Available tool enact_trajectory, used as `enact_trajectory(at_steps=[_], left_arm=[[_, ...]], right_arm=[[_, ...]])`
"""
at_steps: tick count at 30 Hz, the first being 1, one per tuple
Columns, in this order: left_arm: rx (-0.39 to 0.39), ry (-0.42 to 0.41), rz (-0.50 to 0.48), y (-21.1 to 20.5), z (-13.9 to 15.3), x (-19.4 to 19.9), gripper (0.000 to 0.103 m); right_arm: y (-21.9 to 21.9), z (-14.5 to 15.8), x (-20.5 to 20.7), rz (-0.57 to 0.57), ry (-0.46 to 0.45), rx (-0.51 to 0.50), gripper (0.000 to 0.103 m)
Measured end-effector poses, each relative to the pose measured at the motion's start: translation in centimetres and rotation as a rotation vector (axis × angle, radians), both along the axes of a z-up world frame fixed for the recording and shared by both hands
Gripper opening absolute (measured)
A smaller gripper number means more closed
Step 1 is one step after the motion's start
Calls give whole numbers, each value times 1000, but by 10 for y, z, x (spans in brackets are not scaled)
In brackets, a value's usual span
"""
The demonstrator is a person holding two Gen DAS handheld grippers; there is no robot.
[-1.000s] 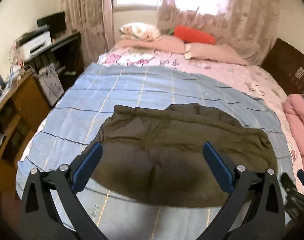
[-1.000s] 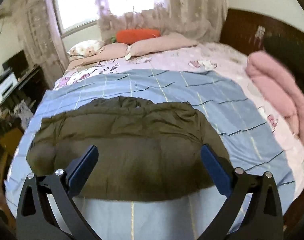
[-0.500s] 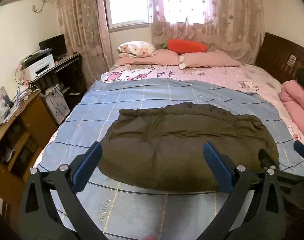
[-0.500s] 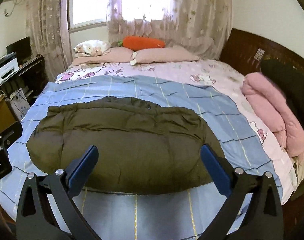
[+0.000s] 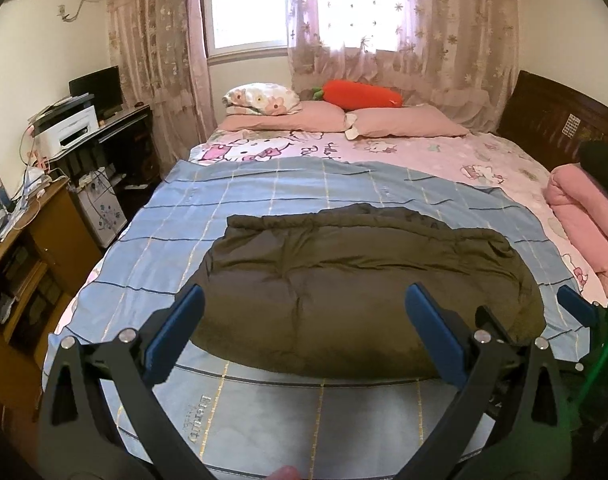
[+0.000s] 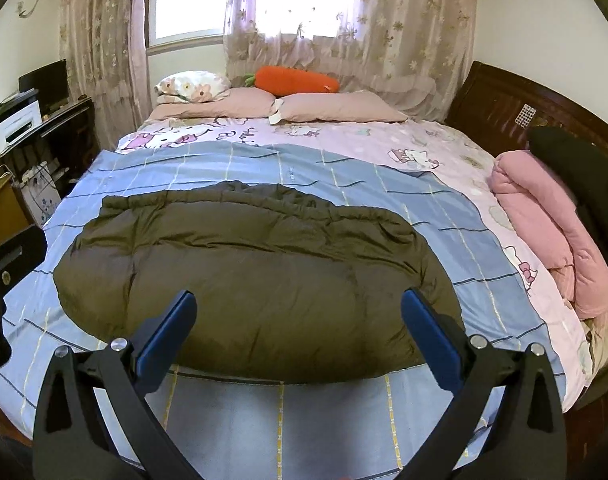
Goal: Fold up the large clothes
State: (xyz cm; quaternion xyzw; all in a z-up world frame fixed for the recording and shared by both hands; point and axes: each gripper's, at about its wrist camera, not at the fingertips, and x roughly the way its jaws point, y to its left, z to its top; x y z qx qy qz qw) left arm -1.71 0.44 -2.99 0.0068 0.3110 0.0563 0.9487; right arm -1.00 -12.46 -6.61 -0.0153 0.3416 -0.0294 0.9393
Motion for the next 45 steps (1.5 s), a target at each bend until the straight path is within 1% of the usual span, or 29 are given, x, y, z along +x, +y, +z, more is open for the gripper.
enact_trajectory(at_steps=[3,9,16,20,26,45], left_arm=[[9,5,2,-1,-1,0,101],[-8,23,-1,1,-3,3,101],[-42,35,-3,7,-5,4,101],[-67,34,-25,9,-6,4,101],[-51,38,-24,7,-8,3,101],[-51,36,-19,5,-7,3,101]], right_arm=[[0,0,0,0,0,-4,102],[2,0,-1,-2,-2,-9,102],[3,-1,-2,-4,-2,-12,102],[4,-2,-2,-5,-1,-12,102],[4,-2,-3,-6,-3,-13,102],[2,-3,-2,-2,-3,-15,102]])
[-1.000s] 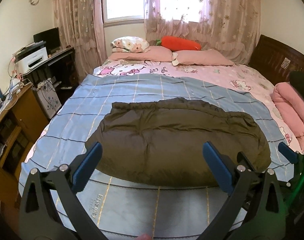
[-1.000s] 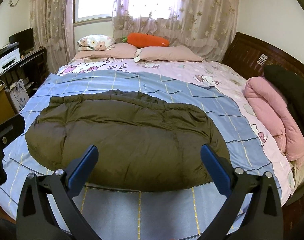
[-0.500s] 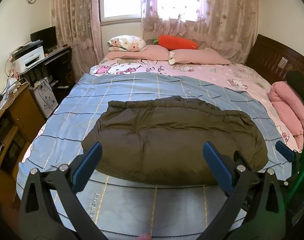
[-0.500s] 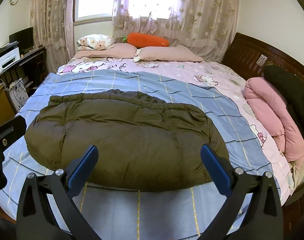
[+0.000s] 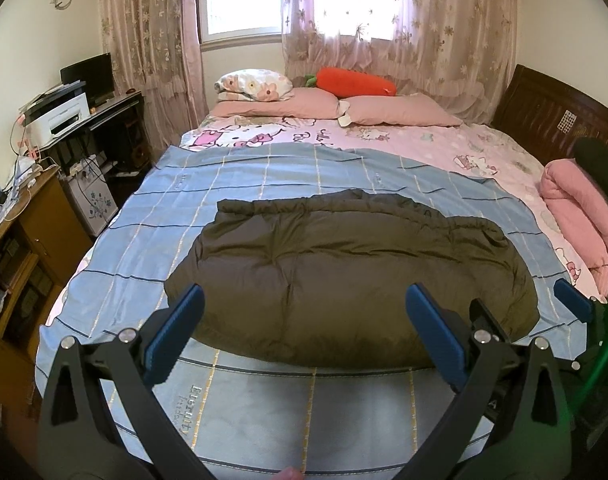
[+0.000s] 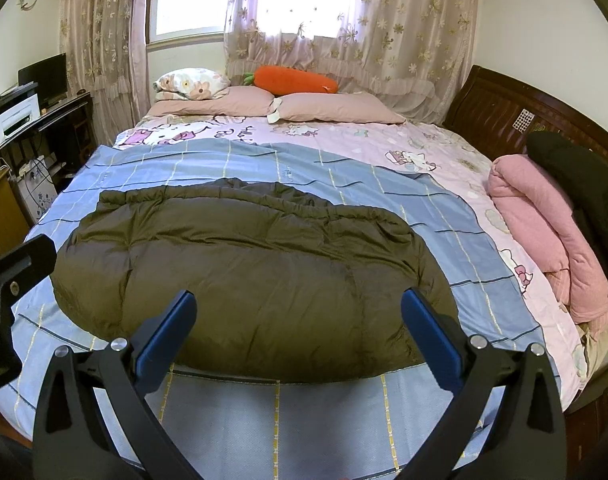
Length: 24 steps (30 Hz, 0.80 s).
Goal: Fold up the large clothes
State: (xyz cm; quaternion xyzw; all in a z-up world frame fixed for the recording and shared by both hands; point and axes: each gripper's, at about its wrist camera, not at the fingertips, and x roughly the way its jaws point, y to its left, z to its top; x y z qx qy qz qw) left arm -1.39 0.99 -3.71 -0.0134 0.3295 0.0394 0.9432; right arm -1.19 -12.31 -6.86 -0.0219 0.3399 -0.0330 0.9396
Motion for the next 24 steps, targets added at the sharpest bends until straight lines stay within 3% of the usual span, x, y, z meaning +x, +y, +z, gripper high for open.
enact_trajectory(at_steps=[24], left_arm=[[26,5,-16,7,-3,-5,101]], right_arm=[[-1,-2,-1,0,4,-2,102]])
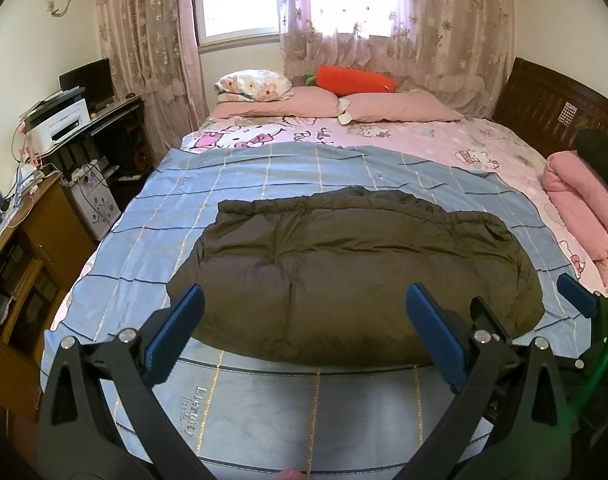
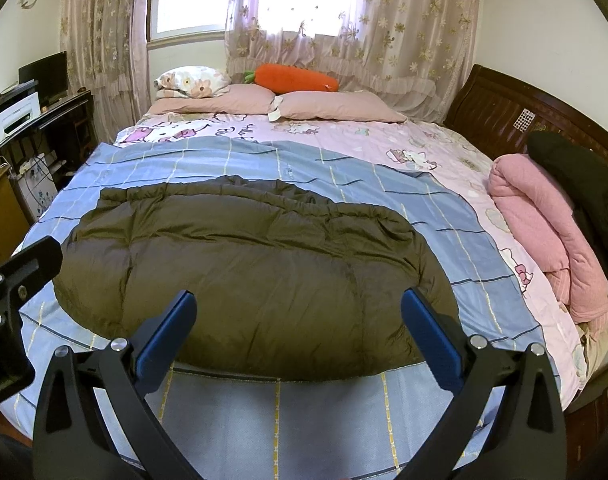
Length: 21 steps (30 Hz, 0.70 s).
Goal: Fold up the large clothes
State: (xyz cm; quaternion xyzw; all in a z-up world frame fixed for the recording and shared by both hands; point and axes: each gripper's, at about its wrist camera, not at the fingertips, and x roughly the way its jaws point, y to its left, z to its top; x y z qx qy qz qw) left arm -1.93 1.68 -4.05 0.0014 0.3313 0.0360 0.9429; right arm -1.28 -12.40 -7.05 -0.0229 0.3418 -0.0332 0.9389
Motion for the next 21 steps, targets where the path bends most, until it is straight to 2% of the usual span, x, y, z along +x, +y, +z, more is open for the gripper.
enact_trajectory(at_steps=[5,14,21], left_arm=[[0,1,-3,0,0,0,101],[-4,56,-29,8,-6,4,101],[-61,72,-26,22,-10,11,101]], right_arm=[[1,0,0,-1,0,-1,102],[1,0,0,-1,2,-3,102],[-1,-2,-1,0,4,-3,102]])
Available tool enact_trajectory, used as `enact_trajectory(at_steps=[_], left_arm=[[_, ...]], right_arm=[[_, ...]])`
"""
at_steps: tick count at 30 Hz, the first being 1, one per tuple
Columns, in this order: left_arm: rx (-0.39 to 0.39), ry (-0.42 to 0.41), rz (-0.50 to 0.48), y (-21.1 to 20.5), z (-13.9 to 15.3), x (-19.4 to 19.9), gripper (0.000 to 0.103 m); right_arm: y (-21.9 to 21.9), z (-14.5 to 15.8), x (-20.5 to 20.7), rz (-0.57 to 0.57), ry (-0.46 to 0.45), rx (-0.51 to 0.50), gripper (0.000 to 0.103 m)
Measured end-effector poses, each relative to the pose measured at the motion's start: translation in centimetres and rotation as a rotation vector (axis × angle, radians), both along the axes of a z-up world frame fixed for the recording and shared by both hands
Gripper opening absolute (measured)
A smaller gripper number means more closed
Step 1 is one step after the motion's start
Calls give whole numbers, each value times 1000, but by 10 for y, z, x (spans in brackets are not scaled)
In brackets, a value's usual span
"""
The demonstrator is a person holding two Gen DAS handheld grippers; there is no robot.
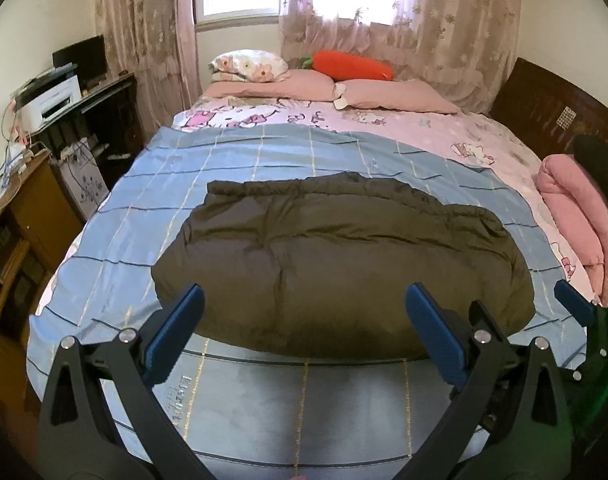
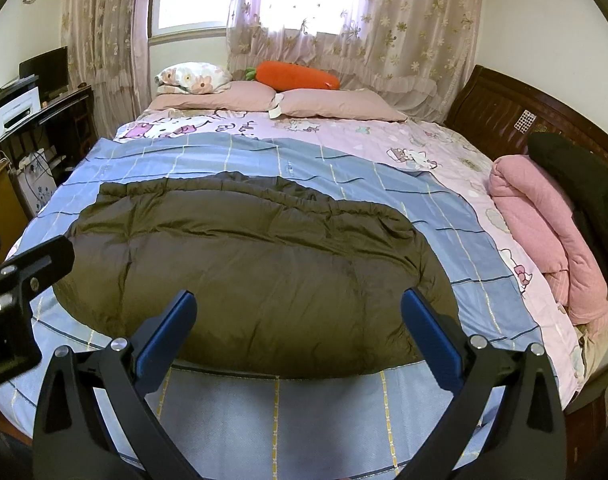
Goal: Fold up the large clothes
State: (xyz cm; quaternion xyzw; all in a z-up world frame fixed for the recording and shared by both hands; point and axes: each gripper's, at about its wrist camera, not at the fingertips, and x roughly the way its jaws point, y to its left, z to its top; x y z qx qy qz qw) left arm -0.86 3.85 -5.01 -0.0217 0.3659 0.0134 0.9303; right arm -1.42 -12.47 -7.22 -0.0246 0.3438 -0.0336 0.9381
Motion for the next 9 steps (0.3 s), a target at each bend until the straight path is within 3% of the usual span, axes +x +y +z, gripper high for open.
enact_trajectory(at_steps=[9], left_arm=[[27,11,-21,-1,-1,-1,101]], right_arm=[[0,-1,1,2,3,-5,102]])
